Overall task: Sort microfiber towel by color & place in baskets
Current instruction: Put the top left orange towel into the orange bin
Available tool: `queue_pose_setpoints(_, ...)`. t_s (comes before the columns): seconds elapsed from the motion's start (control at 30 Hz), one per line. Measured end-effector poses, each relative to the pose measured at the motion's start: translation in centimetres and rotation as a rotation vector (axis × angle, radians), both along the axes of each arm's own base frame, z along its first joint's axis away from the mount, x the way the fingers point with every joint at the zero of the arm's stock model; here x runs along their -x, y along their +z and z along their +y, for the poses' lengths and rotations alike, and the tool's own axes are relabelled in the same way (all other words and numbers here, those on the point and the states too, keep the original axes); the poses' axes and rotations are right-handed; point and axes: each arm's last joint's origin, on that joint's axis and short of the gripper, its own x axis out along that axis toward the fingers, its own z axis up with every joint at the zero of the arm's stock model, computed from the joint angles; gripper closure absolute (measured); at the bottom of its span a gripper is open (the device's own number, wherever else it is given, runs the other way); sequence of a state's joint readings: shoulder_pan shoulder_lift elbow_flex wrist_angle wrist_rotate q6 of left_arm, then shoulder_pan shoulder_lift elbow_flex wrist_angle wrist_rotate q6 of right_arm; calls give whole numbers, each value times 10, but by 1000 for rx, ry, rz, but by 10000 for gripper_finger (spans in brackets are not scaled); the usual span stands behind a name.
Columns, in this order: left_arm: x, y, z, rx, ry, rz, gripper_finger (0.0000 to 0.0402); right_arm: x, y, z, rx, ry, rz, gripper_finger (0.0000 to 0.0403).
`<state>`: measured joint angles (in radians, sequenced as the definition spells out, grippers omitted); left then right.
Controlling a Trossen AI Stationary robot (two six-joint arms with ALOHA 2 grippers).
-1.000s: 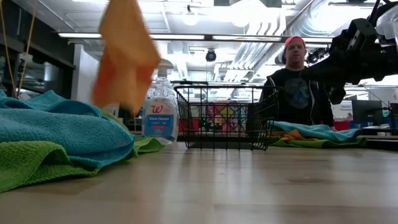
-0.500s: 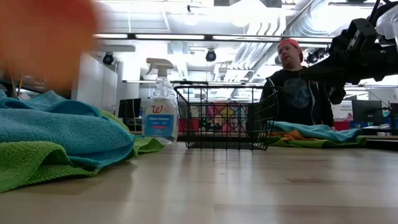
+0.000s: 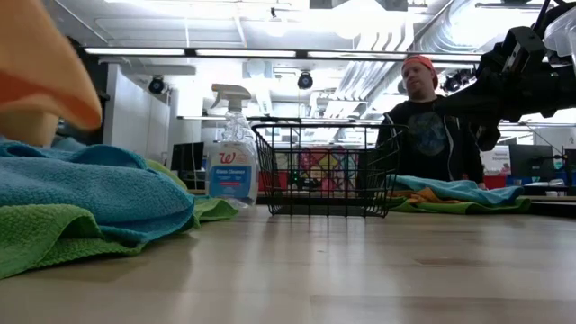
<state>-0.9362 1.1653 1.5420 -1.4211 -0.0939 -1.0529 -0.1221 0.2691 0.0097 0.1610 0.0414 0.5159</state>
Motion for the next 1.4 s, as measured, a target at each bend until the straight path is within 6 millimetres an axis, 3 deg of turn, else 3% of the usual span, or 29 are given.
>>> queue_pose_setpoints(0.13, 17, -15, -9, 46, 114, 122, 401, 0, 0, 0, 0, 0, 0, 402)
queue_pose_setpoints(0.37, 42, -17, -12, 149, 321, 318, 401, 0, 0, 0, 0, 0, 0, 402)
queue_pose_setpoints(0.67, 56, -7, -11, 246, 328, 846, 401, 0, 0, 0, 0, 0, 0, 402)
queue_pose_setpoints(0.8, 50, 2, -3, 298, 369, 717, 401, 0, 0, 0, 0, 0, 0, 402)
queue_pose_setpoints(0.97, 24, 4, 5, 260, 388, 232, 401, 0, 0, 0, 0, 0, 0, 402)
queue_pose_setpoints(1.07, 6, 3, 8, 144, 359, 0, 401, 0, 0, 0, 0, 0, -1, 402)
queue_pose_setpoints(1.23, -8, -26, 15, -124, 360, 13, 401, 0, 0, 0, 0, 0, 0, 402)
queue_pose_setpoints(1.4, 3, -70, 2, -98, 332, 122, 401, 0, 0, 0, 0, 0, 0, 402)
